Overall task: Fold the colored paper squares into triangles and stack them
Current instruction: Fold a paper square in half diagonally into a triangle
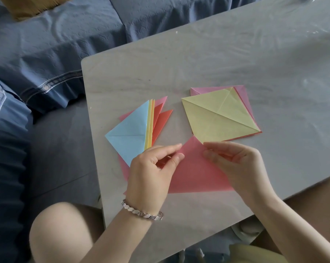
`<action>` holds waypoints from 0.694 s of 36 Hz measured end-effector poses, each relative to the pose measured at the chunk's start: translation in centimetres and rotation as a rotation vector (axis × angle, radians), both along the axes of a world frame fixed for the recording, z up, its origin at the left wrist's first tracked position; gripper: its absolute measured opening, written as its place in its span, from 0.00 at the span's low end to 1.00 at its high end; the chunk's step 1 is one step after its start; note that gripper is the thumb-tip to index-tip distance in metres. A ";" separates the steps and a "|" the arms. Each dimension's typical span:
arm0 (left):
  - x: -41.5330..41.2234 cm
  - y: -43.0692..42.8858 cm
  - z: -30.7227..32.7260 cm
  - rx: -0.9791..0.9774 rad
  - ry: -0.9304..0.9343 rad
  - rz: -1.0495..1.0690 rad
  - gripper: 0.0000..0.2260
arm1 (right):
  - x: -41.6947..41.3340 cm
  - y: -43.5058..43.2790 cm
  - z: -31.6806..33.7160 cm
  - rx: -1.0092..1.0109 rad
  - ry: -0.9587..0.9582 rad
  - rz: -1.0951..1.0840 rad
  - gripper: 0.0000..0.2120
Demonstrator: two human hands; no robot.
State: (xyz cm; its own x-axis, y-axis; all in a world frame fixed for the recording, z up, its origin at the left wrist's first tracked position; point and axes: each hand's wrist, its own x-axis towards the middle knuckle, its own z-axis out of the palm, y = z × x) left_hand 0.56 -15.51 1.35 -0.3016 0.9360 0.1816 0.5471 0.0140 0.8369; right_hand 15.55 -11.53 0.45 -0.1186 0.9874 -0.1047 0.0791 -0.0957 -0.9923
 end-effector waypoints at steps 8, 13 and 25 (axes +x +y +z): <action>-0.1 0.1 0.0 0.003 0.024 -0.012 0.08 | 0.0 -0.2 0.1 0.005 0.017 0.022 0.11; -0.2 0.0 -0.1 0.002 0.027 -0.028 0.08 | -0.1 -0.1 0.2 0.020 0.001 0.018 0.12; -0.3 0.1 -0.3 0.004 0.024 -0.027 0.08 | -0.1 0.0 0.0 0.024 -0.017 0.027 0.12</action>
State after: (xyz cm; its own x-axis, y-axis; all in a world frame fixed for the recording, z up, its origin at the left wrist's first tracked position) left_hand 0.27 -15.40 1.08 -0.2716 0.9430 0.1924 0.5674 -0.0046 0.8234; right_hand 15.41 -11.57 0.44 -0.1435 0.9861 -0.0833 0.0977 -0.0696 -0.9928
